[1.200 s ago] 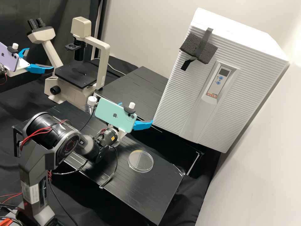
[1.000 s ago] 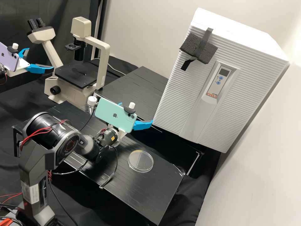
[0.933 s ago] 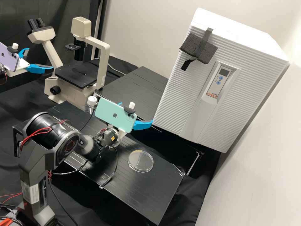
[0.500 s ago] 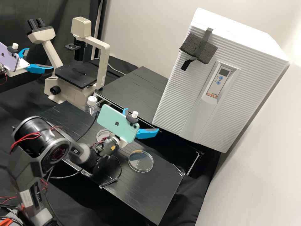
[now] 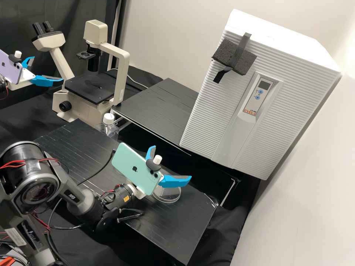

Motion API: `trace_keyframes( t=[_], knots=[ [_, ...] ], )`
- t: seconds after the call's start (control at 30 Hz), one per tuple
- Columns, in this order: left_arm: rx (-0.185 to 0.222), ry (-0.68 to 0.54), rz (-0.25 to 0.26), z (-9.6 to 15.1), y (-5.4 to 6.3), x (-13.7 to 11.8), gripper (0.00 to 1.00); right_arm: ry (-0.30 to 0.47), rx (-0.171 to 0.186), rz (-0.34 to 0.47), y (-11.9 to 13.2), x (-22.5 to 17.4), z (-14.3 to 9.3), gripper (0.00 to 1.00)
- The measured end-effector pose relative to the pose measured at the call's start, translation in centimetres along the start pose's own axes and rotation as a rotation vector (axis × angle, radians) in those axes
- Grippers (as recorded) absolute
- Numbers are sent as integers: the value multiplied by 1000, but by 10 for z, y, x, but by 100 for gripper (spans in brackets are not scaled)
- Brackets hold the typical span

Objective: Close the petri dish lid.

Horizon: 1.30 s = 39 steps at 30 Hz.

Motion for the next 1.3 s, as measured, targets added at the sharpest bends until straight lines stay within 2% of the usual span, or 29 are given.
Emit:
trace_keyframes(
  t=[0.23,0.73,1.17,1.3],
  knots=[
    [0,0,0,0,0,0,100,-55,-15,-8,1,-14,14,100],
    [0,0,0,0,0,0,100,-26,-20,-25,-6,-22,17,100],
    [0,0,0,0,0,0,100,-43,-21,-6,-4,-21,24,100],
    [0,0,0,0,0,0,100,-44,-37,-5,-4,-21,25,100]
  ],
)
